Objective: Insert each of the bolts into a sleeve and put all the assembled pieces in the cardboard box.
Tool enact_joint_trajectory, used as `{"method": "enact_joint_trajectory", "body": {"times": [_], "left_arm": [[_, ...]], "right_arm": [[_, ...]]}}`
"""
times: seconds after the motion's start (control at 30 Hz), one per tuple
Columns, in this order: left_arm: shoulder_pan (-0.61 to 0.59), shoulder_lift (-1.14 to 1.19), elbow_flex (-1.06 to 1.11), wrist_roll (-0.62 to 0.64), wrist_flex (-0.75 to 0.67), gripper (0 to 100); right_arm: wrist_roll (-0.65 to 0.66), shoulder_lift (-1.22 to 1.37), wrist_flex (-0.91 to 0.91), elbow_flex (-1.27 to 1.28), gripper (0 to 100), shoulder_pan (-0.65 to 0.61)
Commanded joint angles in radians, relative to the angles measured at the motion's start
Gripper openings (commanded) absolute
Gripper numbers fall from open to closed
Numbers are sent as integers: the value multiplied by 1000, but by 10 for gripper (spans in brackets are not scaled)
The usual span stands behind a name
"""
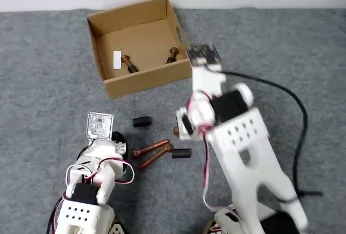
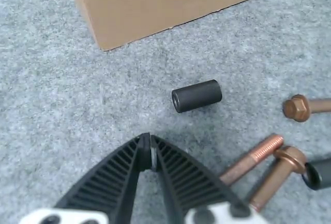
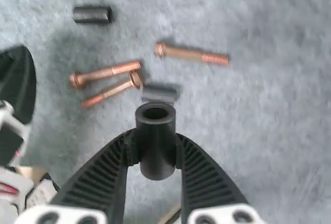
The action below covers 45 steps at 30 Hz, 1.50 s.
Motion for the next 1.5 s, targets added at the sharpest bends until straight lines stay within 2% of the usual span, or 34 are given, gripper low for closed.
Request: {"method": "enact_joint_trajectory", "body": {"times": [0.0,0.2,0.4,0.77,0.93,1.1,1.23,1.3,1.47], "left_arm": [[-2,-12,-8,-8,-23,5],[-2,-12,-8,-8,-23,5],[-2,-12,-8,-8,-23,5],[-2,-12,-8,-6,-23,5],[-2,-8,-8,-3,-26,5],[8,-9,-8,143,-28,6],[8,-12,-27,140,-23,7],[8,-12,-90,123,21,7],[9,3,-437,184,316,8]], "right_arm": [[-15,-180,-28,133,9,48],[-14,-437,-111,347,8,133],[-9,-633,-209,534,8,136],[34,-938,-240,773,8,136],[98,-1115,-278,875,8,136],[124,-1282,-306,928,8,137],[126,-1339,-308,947,8,183],[126,-1345,-306,948,8,191],[126,-1348,-303,950,8,193]]}}
